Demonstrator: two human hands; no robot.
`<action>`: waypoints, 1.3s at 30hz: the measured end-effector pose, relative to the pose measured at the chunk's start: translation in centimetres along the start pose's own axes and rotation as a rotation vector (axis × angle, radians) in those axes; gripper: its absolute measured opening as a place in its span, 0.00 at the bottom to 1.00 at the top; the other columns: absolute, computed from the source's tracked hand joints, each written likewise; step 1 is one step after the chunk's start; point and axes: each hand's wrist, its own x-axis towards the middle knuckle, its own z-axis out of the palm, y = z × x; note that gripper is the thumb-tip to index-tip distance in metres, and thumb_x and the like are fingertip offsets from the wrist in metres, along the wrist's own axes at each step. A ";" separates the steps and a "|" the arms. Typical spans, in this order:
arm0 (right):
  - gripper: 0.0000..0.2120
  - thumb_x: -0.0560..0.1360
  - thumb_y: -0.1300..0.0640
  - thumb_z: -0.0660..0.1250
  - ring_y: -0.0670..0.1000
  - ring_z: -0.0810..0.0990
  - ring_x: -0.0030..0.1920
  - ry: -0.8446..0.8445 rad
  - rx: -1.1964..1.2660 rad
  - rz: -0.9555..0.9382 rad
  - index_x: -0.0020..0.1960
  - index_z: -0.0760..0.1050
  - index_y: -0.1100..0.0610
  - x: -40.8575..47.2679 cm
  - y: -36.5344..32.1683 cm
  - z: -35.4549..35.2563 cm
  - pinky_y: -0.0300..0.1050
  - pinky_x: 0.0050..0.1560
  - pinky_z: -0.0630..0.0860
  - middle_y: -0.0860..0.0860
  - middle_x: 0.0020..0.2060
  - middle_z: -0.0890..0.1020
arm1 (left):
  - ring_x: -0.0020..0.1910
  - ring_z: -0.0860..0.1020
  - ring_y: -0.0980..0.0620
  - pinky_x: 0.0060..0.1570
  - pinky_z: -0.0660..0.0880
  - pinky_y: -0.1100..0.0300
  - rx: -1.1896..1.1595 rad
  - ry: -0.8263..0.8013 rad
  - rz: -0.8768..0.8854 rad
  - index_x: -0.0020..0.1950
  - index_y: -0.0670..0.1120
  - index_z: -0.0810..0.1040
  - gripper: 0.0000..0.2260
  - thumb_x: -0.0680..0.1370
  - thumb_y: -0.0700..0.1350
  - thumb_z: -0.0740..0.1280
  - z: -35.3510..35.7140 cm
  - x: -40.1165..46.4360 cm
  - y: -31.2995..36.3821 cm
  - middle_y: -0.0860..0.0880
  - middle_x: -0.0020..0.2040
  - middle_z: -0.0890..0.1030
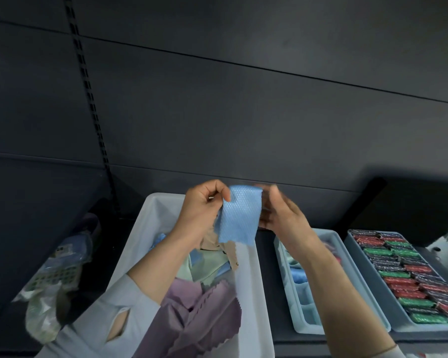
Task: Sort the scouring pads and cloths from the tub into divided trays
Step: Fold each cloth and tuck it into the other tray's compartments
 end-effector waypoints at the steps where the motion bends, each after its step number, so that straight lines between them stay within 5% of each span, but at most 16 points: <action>1: 0.16 0.80 0.47 0.61 0.53 0.83 0.51 -0.023 -0.067 0.021 0.59 0.78 0.57 -0.1 0.1 0.0 0.56 0.60 0.78 0.53 0.50 0.84 | 0.30 0.65 0.57 0.32 0.61 0.59 0.009 -0.004 0.007 0.30 0.52 0.75 0.23 0.76 0.28 0.58 -0.1 0.0 0.1 0.57 0.29 0.72; 5: 0.10 0.78 0.59 0.67 0.55 0.82 0.47 0.011 -0.100 -0.011 0.53 0.78 0.67 -0.1 0.3 0.3 0.53 0.55 0.78 0.62 0.47 0.84 | 0.40 0.77 0.57 0.42 0.72 0.59 -0.080 -0.013 -0.048 0.45 0.53 0.80 0.17 0.82 0.35 0.57 0.2 -0.2 0.2 0.55 0.42 0.81; 7: 0.08 0.78 0.61 0.67 0.53 0.82 0.44 0.090 -0.059 -0.022 0.51 0.79 0.67 0.1 0.2 0.3 0.50 0.49 0.79 0.58 0.44 0.84 | 0.51 0.81 0.52 0.51 0.78 0.54 -0.162 -0.087 -0.195 0.59 0.54 0.77 0.10 0.84 0.46 0.57 0.2 -0.6 -0.3 0.51 0.55 0.82; 9: 0.05 0.78 0.62 0.67 0.51 0.83 0.43 0.128 -0.033 -0.029 0.50 0.80 0.63 0.3 0.0 0.5 0.47 0.45 0.80 0.55 0.43 0.85 | 0.54 0.82 0.51 0.53 0.80 0.53 -0.105 -0.196 -0.286 0.64 0.52 0.74 0.13 0.81 0.54 0.63 0.3 -1.2 -0.8 0.49 0.57 0.82; 12: 0.08 0.80 0.63 0.64 0.52 0.84 0.44 0.154 -0.067 -0.072 0.57 0.77 0.57 0.2 0.2 0.7 0.50 0.43 0.83 0.55 0.44 0.85 | 0.50 0.84 0.50 0.45 0.80 0.58 -0.048 -0.195 -0.292 0.61 0.46 0.76 0.13 0.77 0.40 0.70 0.4 -1.9 -1.3 0.47 0.54 0.84; 15: 0.22 0.79 0.73 0.58 0.52 0.83 0.52 0.006 -0.090 -0.183 0.67 0.71 0.52 -0.2 0.7 -0.1 0.50 0.52 0.82 0.54 0.57 0.81 | 0.45 0.84 0.51 0.38 0.78 0.61 -0.078 -0.087 -0.343 0.64 0.46 0.75 0.18 0.75 0.38 0.71 0.4 -1.7 -1.2 0.45 0.51 0.84; 19: 0.25 0.69 0.75 0.70 0.49 0.78 0.61 -0.141 -0.353 -0.355 0.59 0.78 0.53 -0.4 2.1 -0.5 0.41 0.57 0.77 0.52 0.66 0.69 | 0.40 0.81 0.50 0.37 0.77 0.61 -0.157 -0.014 -0.403 0.65 0.52 0.72 0.21 0.75 0.38 0.71 0.1 -1.1 -1.0 0.43 0.47 0.82; 23: 0.03 0.71 0.61 0.74 0.52 0.80 0.44 0.171 -0.500 -0.351 0.44 0.84 0.54 0.1 2.5 -0.3 0.46 0.47 0.78 0.44 0.55 0.76 | 0.38 0.83 0.50 0.37 0.80 0.61 -0.195 -0.064 -0.412 0.56 0.43 0.80 0.12 0.82 0.48 0.61 0.0 -1.5 0.1 0.45 0.43 0.85; 26: 0.13 0.74 0.53 0.71 0.50 0.72 0.36 0.190 -0.329 -0.239 0.39 0.78 0.62 0.3 2.2 -0.5 0.48 0.40 0.70 0.50 0.35 0.76 | 0.31 0.80 0.50 0.32 0.78 0.62 -0.185 -0.095 -0.464 0.52 0.39 0.79 0.16 0.83 0.50 0.58 0.0 -1.7 0.6 0.44 0.36 0.82; 31: 0.20 0.76 0.50 0.70 0.50 0.67 0.34 0.152 -0.218 -0.094 0.39 0.72 0.66 0.1 1.8 -0.5 0.47 0.37 0.65 0.52 0.31 0.71 | 0.31 0.71 0.52 0.32 0.70 0.62 0.084 -0.139 -0.283 0.35 0.43 0.78 0.11 0.78 0.42 0.67 0.1 -2.2 -0.2 0.52 0.30 0.78; 34: 0.15 0.75 0.57 0.72 0.48 0.68 0.32 0.174 -0.212 -0.104 0.38 0.73 0.66 0.1 1.8 -0.4 0.43 0.33 0.66 0.50 0.30 0.73 | 0.32 0.77 0.54 0.32 0.73 0.64 0.073 -0.098 -0.236 0.40 0.42 0.81 0.08 0.79 0.42 0.68 0.1 -2.3 -0.3 0.50 0.34 0.83; 37: 0.12 0.75 0.63 0.71 0.45 0.69 0.29 0.222 -0.236 -0.171 0.33 0.76 0.56 0.3 1.5 -0.1 0.41 0.33 0.69 0.45 0.26 0.74 | 0.39 0.84 0.49 0.37 0.79 0.61 -0.031 -0.065 -0.327 0.52 0.42 0.80 0.09 0.81 0.47 0.64 0.2 -2.4 -0.1 0.45 0.41 0.86; 39: 0.09 0.74 0.66 0.71 0.45 0.79 0.36 0.193 -0.214 -0.235 0.42 0.83 0.52 0.2 1.3 0.0 0.42 0.40 0.77 0.47 0.36 0.83 | 0.43 0.85 0.45 0.39 0.81 0.58 -0.144 -0.075 -0.471 0.58 0.46 0.76 0.15 0.82 0.55 0.59 0.2 -2.2 0.3 0.42 0.44 0.86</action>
